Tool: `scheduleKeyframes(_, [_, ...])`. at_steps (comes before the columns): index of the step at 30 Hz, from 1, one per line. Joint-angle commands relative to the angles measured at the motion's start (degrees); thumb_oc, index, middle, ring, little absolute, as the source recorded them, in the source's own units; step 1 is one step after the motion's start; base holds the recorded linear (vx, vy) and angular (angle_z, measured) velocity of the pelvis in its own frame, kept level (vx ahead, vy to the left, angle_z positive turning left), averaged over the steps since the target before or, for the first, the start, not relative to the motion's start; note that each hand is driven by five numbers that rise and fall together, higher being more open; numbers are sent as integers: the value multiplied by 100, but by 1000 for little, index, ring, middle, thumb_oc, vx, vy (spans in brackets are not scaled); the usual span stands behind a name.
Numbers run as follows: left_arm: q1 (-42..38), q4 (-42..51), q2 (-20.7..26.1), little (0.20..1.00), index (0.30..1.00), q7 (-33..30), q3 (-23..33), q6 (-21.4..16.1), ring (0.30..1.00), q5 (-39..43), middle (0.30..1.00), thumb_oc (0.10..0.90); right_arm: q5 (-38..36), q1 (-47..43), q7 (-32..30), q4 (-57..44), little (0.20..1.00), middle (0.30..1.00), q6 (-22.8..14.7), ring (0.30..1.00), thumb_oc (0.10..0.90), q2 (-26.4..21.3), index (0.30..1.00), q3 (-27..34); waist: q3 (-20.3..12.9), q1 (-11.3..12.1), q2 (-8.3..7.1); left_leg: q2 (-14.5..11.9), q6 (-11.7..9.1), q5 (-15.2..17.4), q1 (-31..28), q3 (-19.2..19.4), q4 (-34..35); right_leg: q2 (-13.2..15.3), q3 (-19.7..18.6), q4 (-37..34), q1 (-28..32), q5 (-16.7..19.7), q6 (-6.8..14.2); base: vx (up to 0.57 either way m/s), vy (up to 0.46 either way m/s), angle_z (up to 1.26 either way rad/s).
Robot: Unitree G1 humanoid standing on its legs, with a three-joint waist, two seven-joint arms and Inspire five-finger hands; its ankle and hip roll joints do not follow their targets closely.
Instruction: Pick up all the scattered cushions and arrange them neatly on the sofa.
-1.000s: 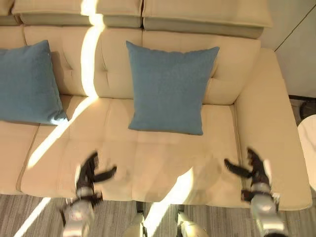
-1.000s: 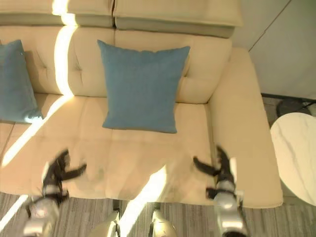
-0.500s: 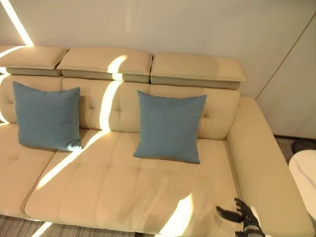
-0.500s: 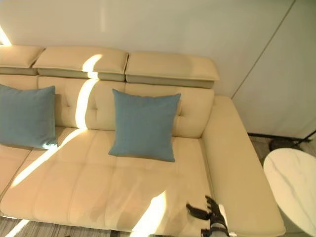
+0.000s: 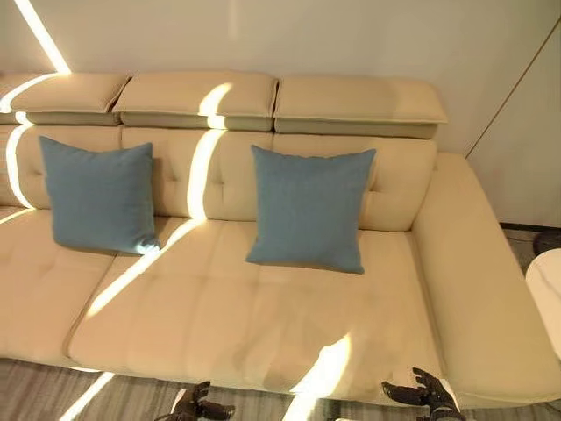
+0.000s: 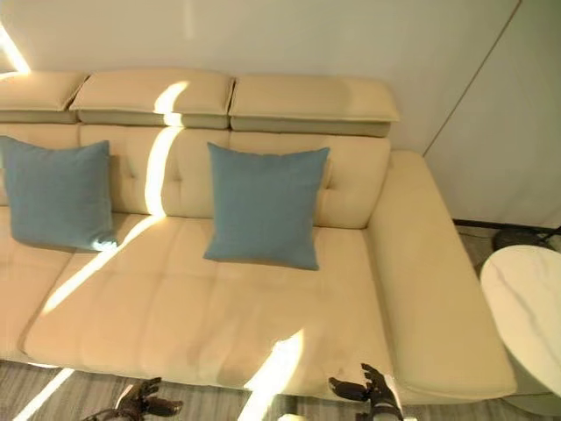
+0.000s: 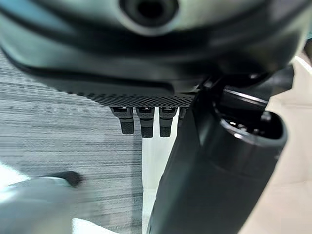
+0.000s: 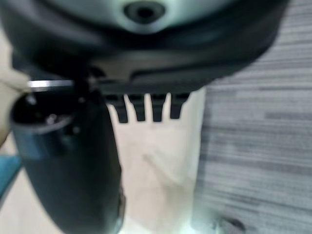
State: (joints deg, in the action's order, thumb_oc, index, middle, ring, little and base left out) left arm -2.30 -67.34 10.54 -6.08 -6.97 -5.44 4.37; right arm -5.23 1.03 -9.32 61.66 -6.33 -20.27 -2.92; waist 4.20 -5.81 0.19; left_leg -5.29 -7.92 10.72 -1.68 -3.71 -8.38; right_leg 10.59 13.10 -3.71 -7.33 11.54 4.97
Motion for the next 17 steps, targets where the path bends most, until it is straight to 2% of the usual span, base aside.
scheduleKeyframes(1, [-25,120,470,900,900,-383,-5,-156,900,-205,900,800,149,-496,-252,322,900,900,104,900,800,72,900,-5,120,182,-451,533,492,429,-250,-81,106,13,-208,-129,-761,21,670,-424,341,9])
scheduleKeyframes(4, [-154,7,526,900,900,-486,-38,-134,900,-341,900,800,242,-569,-291,472,900,900,176,900,800,147,900,-56,252,202,-481,596,542,388,-66,-20,59,186,-210,-129,-996,133,862,-317,168,-23])
scheduleKeyframes(5, [-227,1,595,900,900,-499,-26,-100,900,-301,900,800,195,-603,-250,505,900,900,191,900,800,187,900,-98,357,241,-491,635,624,315,143,-4,-3,105,-403,-28,-906,-92,773,-360,141,-14])
scheduleKeyframes(6, [-229,0,600,900,900,-499,-25,-99,900,-301,900,800,195,-606,-250,506,900,900,191,900,800,192,900,-99,345,225,-516,664,629,287,162,-13,10,136,-404,-26,-927,-85,779,-346,141,-13])
scheduleKeyframes(7, [-195,-11,623,900,900,-505,5,-91,900,-281,900,800,193,-571,-256,547,900,900,178,900,800,195,900,-118,382,300,-505,699,691,207,246,25,9,111,-492,315,-825,-209,698,-313,138,-6])
scheduleKeyframes(8, [-112,-39,631,900,900,-469,-9,-70,900,-301,900,800,190,-536,-244,596,900,900,156,900,800,174,900,-131,351,395,-462,698,763,-10,341,51,168,65,-548,853,-631,-498,559,-309,138,-12])
scheduleKeyframes(9, [-113,-39,635,900,900,-469,-8,-70,900,-301,900,800,190,-537,-244,596,900,900,156,900,800,177,900,-131,338,384,-476,715,767,-34,357,46,181,84,-547,855,-651,-492,563,-286,129,-16])
scheduleKeyframes(11, [-61,-86,677,900,900,-440,-1,-34,900,-308,900,800,150,-459,-194,700,900,900,165,900,800,211,900,-115,232,474,-434,682,799,-225,428,0,374,-104,-703,1324,-365,-880,477,-208,70,-27])
scheduleKeyframes(12, [-30,-124,700,900,900,-432,23,-1,900,-310,900,800,102,-413,-166,778,900,900,161,900,800,257,900,-97,72,546,-480,705,809,-355,546,6,488,-193,-766,1350,-69,-1030,463,-387,-20,12])
scheduleKeyframes(13, [66,-205,668,900,900,-448,134,14,900,-159,900,800,130,-445,-205,838,900,900,201,900,800,288,900,-128,-176,768,-571,707,764,-605,722,247,768,-162,-455,658,391,-1018,492,-330,-44,-4])
scheduleKeyframes(17, [68,-283,633,900,900,-464,167,12,900,-123,900,800,136,-506,-221,812,900,900,192,900,800,253,900,-171,-264,781,-563,679,729,-760,687,352,972,-221,-406,257,508,-1003,509,-139,-54,-65])
